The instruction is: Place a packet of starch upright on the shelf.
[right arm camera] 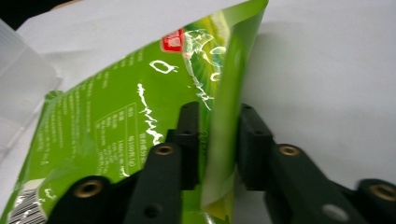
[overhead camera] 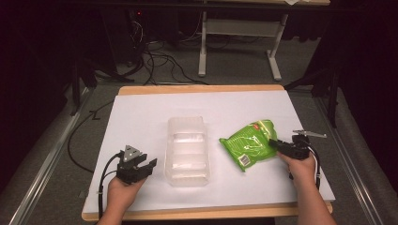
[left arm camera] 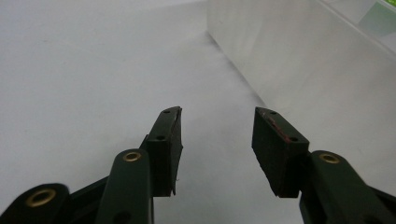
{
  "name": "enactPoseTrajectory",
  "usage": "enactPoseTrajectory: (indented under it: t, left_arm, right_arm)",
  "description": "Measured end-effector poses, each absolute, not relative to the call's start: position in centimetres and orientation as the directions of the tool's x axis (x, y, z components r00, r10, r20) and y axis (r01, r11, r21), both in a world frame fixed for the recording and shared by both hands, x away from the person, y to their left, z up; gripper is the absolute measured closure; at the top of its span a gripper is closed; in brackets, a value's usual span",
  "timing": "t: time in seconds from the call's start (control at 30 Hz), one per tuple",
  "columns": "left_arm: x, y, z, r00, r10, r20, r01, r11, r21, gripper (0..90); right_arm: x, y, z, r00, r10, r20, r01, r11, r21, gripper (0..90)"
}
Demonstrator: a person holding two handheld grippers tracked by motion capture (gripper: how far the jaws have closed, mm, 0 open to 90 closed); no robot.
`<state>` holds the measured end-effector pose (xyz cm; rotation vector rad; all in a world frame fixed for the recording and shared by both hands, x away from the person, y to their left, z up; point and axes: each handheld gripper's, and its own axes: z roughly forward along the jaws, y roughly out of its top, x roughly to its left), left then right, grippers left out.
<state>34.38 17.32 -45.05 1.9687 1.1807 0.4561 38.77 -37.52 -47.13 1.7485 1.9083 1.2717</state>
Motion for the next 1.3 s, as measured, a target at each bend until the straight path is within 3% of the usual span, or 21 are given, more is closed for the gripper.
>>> enactPoseTrajectory:
  t: [0.1, 0.4, 1.3]
  left_arm:
    - [34.4, 17.3, -45.1, 0.508, 0.857, -0.082, 0.581, -0.271, 0.768, 53.0]
    - [34.4, 17.3, -45.0, 0.514, 0.854, -0.086, 0.581, -0.272, 0.767, 53.1]
    - [34.4, 17.4, -45.0, 0.519, 0.851, -0.083, 0.579, -0.278, 0.766, 52.8]
  right_arm:
    - [38.6, -37.4, -46.8, -0.265, 0.897, 0.354, 0.660, -0.098, 0.744, 82.4]
    - [37.4, -36.0, -44.7, -0.342, 0.885, 0.316, 0.579, -0.066, 0.813, 85.8]
    - [34.6, -31.4, -38.8, -0.478, 0.853, 0.209, 0.340, -0.040, 0.940, 88.9]
